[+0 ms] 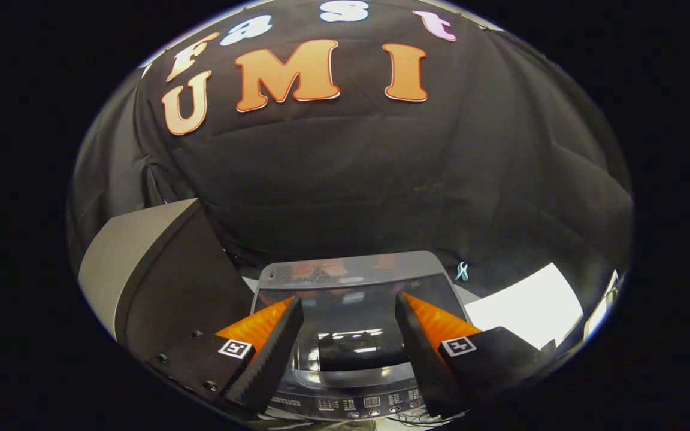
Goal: Put the clothes into the washing machine and then close the washing machine lid.
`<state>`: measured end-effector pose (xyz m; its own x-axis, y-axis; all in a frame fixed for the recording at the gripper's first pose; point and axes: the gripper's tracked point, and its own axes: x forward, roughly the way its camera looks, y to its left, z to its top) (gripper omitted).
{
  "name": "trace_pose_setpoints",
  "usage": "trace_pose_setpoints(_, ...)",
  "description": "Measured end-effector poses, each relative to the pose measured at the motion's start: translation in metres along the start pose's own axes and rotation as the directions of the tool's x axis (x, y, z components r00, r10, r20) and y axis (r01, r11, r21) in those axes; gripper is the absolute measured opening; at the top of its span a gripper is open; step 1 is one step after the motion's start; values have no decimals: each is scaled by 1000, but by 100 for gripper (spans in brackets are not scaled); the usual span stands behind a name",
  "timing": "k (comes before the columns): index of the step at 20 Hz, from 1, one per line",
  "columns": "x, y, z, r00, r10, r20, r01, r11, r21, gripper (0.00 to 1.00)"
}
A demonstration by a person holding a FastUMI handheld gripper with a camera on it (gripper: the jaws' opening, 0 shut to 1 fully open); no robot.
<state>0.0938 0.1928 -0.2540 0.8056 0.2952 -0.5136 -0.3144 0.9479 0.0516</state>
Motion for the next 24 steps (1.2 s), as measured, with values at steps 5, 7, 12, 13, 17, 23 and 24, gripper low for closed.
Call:
trace_pose_setpoints(5, -17, -15, 14, 1000, -15, 26, 15, 1000, -11, 99)
trace_pose_setpoints(7, -22, -21, 18, 999, -18, 33, 19, 1000, -11, 99)
trace_pose_setpoints(12, -33, -36, 30, 998, -34, 48, 34, 999, -6, 100)
trace_pose_setpoints(13, -36, -39, 33, 998, -36, 52, 36, 999, -2, 100)
trace_pose_setpoints(17, -51, -44, 58, 995, -41, 93, 40, 999, 11, 99)
trace_pose_setpoints(23, -90, -55, 118, 977, -63, 202, 60, 998, 22, 99)
trace_pose_setpoints(24, -97, -57, 128, 974, -69, 217, 65, 998, 24, 99)
